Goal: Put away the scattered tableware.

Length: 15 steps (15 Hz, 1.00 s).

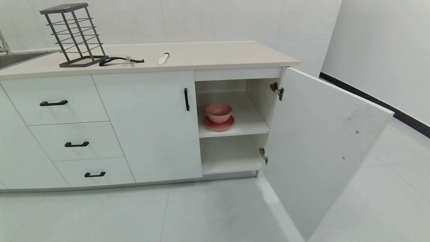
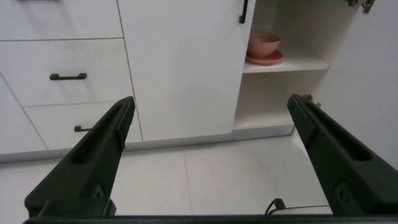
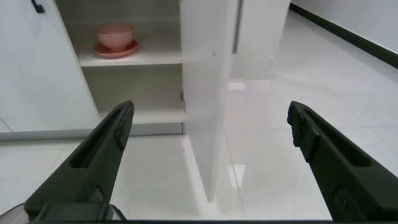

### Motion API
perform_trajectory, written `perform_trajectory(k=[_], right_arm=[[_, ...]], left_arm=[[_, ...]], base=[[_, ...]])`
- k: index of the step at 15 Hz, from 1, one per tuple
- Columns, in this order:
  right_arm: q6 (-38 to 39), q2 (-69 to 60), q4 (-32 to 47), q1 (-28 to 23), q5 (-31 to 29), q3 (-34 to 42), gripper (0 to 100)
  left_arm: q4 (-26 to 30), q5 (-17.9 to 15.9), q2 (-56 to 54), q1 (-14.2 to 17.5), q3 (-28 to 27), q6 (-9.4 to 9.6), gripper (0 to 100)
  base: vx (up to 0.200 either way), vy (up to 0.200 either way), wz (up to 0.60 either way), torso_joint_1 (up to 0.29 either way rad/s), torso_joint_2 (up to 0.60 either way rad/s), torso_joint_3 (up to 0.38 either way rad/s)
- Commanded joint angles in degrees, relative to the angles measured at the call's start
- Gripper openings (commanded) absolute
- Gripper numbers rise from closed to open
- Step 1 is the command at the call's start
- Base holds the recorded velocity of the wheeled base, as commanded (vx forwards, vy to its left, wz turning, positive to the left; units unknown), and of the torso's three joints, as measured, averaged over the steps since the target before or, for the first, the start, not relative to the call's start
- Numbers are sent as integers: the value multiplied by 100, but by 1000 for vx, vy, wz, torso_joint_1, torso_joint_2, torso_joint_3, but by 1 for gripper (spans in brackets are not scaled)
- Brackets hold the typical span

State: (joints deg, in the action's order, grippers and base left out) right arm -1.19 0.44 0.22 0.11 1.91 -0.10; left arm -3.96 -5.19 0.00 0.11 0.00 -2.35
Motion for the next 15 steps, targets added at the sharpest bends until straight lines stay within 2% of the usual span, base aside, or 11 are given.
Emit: perform_trajectory(k=[1, 2, 3, 15], right_arm=[[-4, 26, -4, -2, 2, 1, 100], [-4, 26, -4, -2, 2, 1, 0], [-4, 26, 4, -2, 11, 1, 0], [-56, 26, -22, -2, 2, 1, 0]], left_arm=[[1, 18, 0, -2, 0, -37, 100], [1, 18, 0, -2, 0, -46, 100], [1, 27, 0, -2, 0, -72, 100], [1, 36, 0, -11, 0, -90, 100]], base=[[-200, 0, 0, 2, 2, 2], [-200, -200, 0, -2, 2, 2], [-200, -200, 0, 2, 7, 7], [0, -200, 0, 2, 2, 0]])
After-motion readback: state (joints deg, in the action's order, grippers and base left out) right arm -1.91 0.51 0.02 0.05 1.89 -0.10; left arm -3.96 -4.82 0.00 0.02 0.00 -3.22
